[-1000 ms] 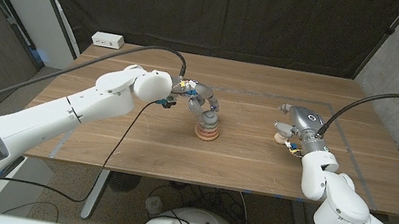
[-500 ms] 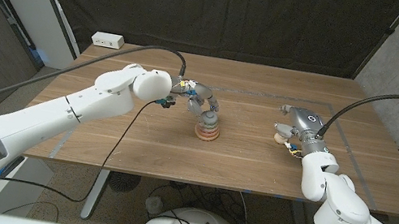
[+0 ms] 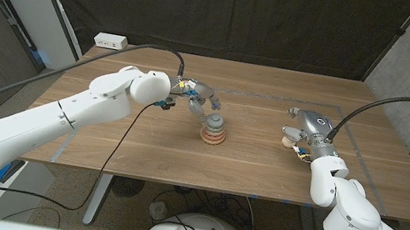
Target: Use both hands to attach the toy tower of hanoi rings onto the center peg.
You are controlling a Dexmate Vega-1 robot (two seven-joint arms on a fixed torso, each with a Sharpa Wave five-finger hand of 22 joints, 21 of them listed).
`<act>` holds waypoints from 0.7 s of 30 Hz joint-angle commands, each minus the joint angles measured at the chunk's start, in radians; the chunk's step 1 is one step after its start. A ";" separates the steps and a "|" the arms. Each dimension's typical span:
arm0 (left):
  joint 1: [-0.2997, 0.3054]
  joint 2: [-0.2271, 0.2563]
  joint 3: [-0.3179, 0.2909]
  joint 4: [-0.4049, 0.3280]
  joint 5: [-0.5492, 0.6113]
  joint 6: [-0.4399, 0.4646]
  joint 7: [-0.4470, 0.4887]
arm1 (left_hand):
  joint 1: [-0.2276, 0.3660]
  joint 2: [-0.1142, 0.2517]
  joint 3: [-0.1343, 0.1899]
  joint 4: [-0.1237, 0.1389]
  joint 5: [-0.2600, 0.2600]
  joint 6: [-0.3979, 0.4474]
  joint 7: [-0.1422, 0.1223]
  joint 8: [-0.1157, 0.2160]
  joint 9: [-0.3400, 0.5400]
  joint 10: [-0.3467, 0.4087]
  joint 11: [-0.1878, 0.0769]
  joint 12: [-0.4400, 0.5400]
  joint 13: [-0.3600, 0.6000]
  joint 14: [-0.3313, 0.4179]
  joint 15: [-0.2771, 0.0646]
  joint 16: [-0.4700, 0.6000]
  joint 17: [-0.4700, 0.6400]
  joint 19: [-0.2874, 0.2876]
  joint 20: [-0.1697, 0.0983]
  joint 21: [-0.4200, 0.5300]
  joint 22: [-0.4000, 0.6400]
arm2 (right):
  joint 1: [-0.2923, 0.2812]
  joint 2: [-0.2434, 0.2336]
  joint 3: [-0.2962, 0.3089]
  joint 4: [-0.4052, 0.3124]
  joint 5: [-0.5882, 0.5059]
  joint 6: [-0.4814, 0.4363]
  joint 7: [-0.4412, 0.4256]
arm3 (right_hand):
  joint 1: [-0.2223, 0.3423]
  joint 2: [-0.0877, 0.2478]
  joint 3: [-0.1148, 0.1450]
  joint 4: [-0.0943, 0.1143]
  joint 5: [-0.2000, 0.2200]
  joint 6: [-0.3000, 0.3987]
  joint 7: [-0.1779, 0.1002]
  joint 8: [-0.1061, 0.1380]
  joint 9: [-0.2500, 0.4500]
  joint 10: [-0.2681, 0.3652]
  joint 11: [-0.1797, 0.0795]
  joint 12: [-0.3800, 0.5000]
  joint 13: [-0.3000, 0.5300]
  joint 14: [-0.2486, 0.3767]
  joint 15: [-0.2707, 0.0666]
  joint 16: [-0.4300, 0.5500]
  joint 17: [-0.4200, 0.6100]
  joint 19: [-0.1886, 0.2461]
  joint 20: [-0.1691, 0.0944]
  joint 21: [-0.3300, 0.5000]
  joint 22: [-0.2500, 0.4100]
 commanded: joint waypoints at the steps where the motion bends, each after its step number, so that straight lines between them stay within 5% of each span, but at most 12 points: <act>1: 0.096 0.058 -0.081 -0.071 -0.033 0.053 0.085 | -0.010 0.002 -0.002 -0.003 0.004 0.019 0.007 0.009 -0.001 0.019 0.001 0.008 0.000 0.002 -0.073 0.008 0.003 0.005 -0.139 0.008 0.003 | 0.019 0.003 -0.004 0.009 0.001 0.010 0.017 | 0.000 0.002 0.007 0.000 0.004 0.027 -0.001 0.005 0.004 0.009 0.000 0.000 0.003 0.005 -0.043 0.004 0.002 0.004 -0.082 0.005 0.002; 21: 0.246 0.123 -0.186 -0.138 -0.082 0.151 0.267 | -0.011 0.008 0.000 -0.007 0.008 0.044 -0.001 0.016 -0.013 0.045 -0.010 0.015 -0.011 0.008 -0.073 0.015 0.002 0.009 -0.140 0.008 0.001 | 0.064 0.013 -0.004 0.050 0.017 0.050 0.044 | -0.001 0.000 0.007 -0.001 0.005 0.000 0.002 -0.006 0.006 -0.001 0.003 -0.004 0.003 -0.003 -0.043 -0.003 -0.004 0.004 -0.082 0.005 0.003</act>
